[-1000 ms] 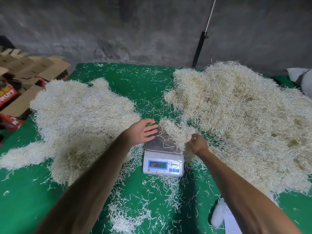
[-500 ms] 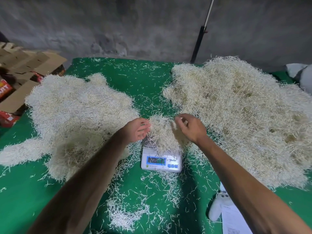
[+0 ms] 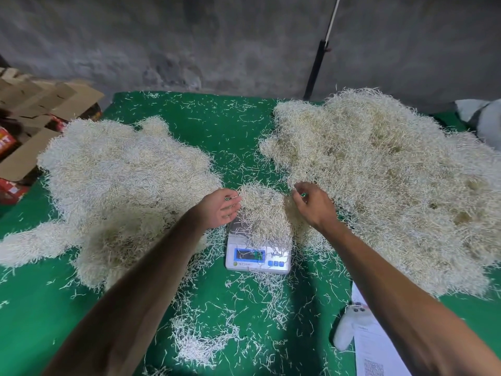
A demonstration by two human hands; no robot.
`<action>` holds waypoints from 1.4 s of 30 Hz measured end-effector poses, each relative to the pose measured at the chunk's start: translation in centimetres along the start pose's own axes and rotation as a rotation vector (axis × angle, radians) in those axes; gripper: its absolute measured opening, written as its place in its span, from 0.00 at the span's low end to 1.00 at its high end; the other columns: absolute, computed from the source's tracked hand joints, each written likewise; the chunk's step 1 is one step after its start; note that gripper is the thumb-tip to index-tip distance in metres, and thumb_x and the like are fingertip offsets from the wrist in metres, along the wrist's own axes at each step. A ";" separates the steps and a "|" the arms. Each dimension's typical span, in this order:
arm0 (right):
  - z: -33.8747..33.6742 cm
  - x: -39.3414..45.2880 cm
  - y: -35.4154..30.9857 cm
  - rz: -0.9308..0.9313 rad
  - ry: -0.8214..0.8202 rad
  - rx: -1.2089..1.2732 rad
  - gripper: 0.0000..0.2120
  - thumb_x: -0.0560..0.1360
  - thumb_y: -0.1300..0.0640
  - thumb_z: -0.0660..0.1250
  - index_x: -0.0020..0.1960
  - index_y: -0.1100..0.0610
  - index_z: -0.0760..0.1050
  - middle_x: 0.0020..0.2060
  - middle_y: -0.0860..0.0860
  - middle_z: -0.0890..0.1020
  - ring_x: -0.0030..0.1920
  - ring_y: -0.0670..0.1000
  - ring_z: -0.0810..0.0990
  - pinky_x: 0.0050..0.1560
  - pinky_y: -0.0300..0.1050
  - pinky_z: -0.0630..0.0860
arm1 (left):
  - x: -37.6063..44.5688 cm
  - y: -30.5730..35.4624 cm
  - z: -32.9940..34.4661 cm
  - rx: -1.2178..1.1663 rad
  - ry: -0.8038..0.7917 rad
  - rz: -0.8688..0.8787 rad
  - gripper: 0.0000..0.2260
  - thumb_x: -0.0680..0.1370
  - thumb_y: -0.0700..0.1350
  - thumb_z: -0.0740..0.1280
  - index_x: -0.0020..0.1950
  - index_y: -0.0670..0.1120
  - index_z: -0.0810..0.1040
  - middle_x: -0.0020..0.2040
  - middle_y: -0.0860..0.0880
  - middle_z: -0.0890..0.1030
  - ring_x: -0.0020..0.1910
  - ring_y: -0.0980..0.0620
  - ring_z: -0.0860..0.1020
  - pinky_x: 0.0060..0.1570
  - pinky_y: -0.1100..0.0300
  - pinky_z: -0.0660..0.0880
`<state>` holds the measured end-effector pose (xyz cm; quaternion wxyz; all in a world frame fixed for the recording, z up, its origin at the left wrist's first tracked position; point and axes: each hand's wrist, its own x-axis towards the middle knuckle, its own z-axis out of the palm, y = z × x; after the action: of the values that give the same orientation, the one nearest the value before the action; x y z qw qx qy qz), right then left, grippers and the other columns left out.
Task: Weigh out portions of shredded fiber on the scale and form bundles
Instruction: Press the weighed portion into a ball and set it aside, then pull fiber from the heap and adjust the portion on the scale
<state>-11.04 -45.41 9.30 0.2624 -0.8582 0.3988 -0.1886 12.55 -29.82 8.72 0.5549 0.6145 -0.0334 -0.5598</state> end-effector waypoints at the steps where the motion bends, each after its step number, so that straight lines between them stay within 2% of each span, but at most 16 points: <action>1: 0.0 0.0 0.0 0.008 -0.007 -0.003 0.22 0.84 0.44 0.60 0.70 0.58 0.74 0.62 0.55 0.82 0.52 0.53 0.83 0.58 0.59 0.81 | 0.1 0.0 0.0 -0.001 0.003 -0.006 0.12 0.79 0.44 0.69 0.61 0.45 0.79 0.51 0.48 0.87 0.56 0.48 0.83 0.49 0.52 0.80; 5: 0.5 0.1 0.2 0.011 -0.023 0.003 0.22 0.83 0.43 0.61 0.71 0.57 0.73 0.60 0.54 0.83 0.51 0.51 0.83 0.55 0.56 0.81 | 0.4 -0.1 0.1 0.034 0.027 0.042 0.10 0.80 0.44 0.69 0.61 0.45 0.80 0.56 0.46 0.86 0.55 0.48 0.83 0.48 0.53 0.81; 8: 1.0 0.1 0.3 -0.006 -0.026 0.003 0.22 0.83 0.44 0.63 0.70 0.56 0.74 0.61 0.54 0.82 0.53 0.53 0.82 0.53 0.52 0.80 | 1.0 -0.4 0.8 0.306 0.212 0.350 0.07 0.80 0.43 0.68 0.57 0.51 0.81 0.55 0.47 0.85 0.49 0.51 0.84 0.49 0.51 0.82; 10: 1.5 0.1 0.5 -0.010 -0.017 -0.001 0.23 0.83 0.43 0.63 0.71 0.57 0.73 0.64 0.55 0.80 0.59 0.55 0.81 0.60 0.55 0.78 | 1.3 -0.5 1.7 0.434 0.271 0.512 0.08 0.80 0.42 0.68 0.59 0.50 0.81 0.53 0.50 0.84 0.43 0.51 0.82 0.46 0.48 0.80; 14: 1.9 0.4 1.1 0.005 -0.015 0.028 0.23 0.83 0.42 0.62 0.71 0.56 0.73 0.64 0.55 0.81 0.60 0.55 0.81 0.62 0.57 0.78 | 1.9 -0.3 3.0 0.627 0.238 0.664 0.12 0.81 0.38 0.66 0.64 0.45 0.79 0.58 0.50 0.81 0.43 0.51 0.78 0.35 0.66 0.75; 18: 1.5 0.8 2.9 0.049 0.027 0.069 0.16 0.86 0.49 0.58 0.67 0.57 0.76 0.58 0.57 0.83 0.49 0.53 0.83 0.51 0.47 0.78 | 2.2 -1.0 3.8 0.712 0.196 0.747 0.12 0.80 0.39 0.68 0.63 0.45 0.79 0.60 0.50 0.79 0.40 0.55 0.77 0.31 0.69 0.74; 20: 1.4 0.6 4.1 0.062 0.017 0.059 0.13 0.86 0.57 0.57 0.64 0.58 0.77 0.55 0.57 0.84 0.40 0.48 0.81 0.41 0.42 0.78 | 2.3 -1.3 4.2 0.752 0.138 0.781 0.14 0.80 0.41 0.70 0.65 0.48 0.78 0.64 0.52 0.77 0.49 0.53 0.77 0.38 0.71 0.74; 23: 1.8 0.2 5.1 0.026 -0.056 0.022 0.13 0.83 0.62 0.60 0.65 0.57 0.76 0.49 0.55 0.84 0.34 0.44 0.80 0.33 0.35 0.73 | 2.6 -1.9 5.7 0.926 0.017 0.724 0.26 0.76 0.55 0.74 0.72 0.56 0.70 0.73 0.51 0.72 0.64 0.52 0.74 0.60 0.54 0.74; 25: 2.1 -0.2 5.3 0.016 -0.113 -0.019 0.20 0.80 0.64 0.65 0.71 0.55 0.73 0.55 0.54 0.83 0.38 0.45 0.82 0.40 0.36 0.76 | 2.8 -2.7 7.1 1.193 -0.011 0.702 0.40 0.69 0.67 0.73 0.77 0.59 0.61 0.78 0.50 0.66 0.73 0.49 0.67 0.71 0.43 0.64; 28: 2.6 -0.6 5.6 0.040 -0.160 -0.133 0.33 0.74 0.67 0.70 0.77 0.53 0.67 0.65 0.57 0.80 0.58 0.55 0.83 0.59 0.48 0.79 | 3.1 -4.9 9.4 1.600 -0.079 0.825 0.52 0.64 0.76 0.69 0.81 0.60 0.49 0.82 0.53 0.56 0.79 0.48 0.57 0.75 0.42 0.50; 31: 3.1 -1.1 5.8 0.041 -0.248 -0.272 0.38 0.75 0.64 0.70 0.80 0.50 0.60 0.74 0.56 0.73 0.74 0.60 0.70 0.77 0.66 0.60 | 4.1 -7.1 10.4 1.874 -0.063 0.957 0.48 0.70 0.70 0.69 0.82 0.55 0.50 0.81 0.49 0.59 0.77 0.46 0.59 0.78 0.43 0.53; 34: 3.6 -1.0 5.6 0.018 -0.314 -0.403 0.40 0.76 0.60 0.73 0.80 0.46 0.56 0.70 0.57 0.76 0.69 0.61 0.76 0.74 0.65 0.67 | 4.7 -7.6 10.1 1.791 0.027 0.906 0.44 0.74 0.56 0.74 0.81 0.49 0.52 0.76 0.44 0.65 0.74 0.45 0.64 0.75 0.48 0.61; 36: 4.0 -0.9 5.5 0.009 -0.384 -0.398 0.38 0.78 0.59 0.71 0.80 0.47 0.54 0.51 0.54 0.82 0.48 0.55 0.84 0.55 0.53 0.83 | 4.8 -7.5 9.6 1.670 0.035 0.832 0.44 0.73 0.51 0.76 0.81 0.47 0.53 0.75 0.44 0.65 0.74 0.45 0.64 0.73 0.50 0.64; 38: 3.8 -0.6 5.4 -0.004 -0.480 -0.377 0.28 0.83 0.56 0.65 0.79 0.52 0.58 0.39 0.51 0.78 0.37 0.50 0.80 0.40 0.44 0.82 | 4.9 -7.1 9.0 1.635 0.038 0.841 0.39 0.74 0.47 0.76 0.79 0.47 0.59 0.73 0.45 0.67 0.71 0.47 0.67 0.69 0.51 0.70; 40: 3.0 0.4 6.0 -0.031 -0.492 -0.436 0.16 0.85 0.53 0.60 0.71 0.56 0.69 0.40 0.52 0.79 0.39 0.51 0.81 0.42 0.45 0.82 | 4.7 -6.8 8.3 1.589 0.046 0.853 0.30 0.75 0.45 0.74 0.76 0.46 0.68 0.73 0.44 0.69 0.71 0.46 0.68 0.69 0.50 0.73; 42: 1.5 1.5 7.2 0.043 -0.446 -0.442 0.16 0.86 0.46 0.55 0.58 0.57 0.73 0.42 0.53 0.80 0.41 0.53 0.81 0.43 0.45 0.82 | 4.6 -6.8 7.6 1.484 0.078 0.850 0.25 0.76 0.43 0.74 0.72 0.42 0.74 0.71 0.41 0.72 0.71 0.43 0.70 0.71 0.50 0.71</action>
<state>-13.57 -50.06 3.90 0.1542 -0.9061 0.3808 0.1010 4.83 -35.15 2.66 0.1724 0.7728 -0.5997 -0.1159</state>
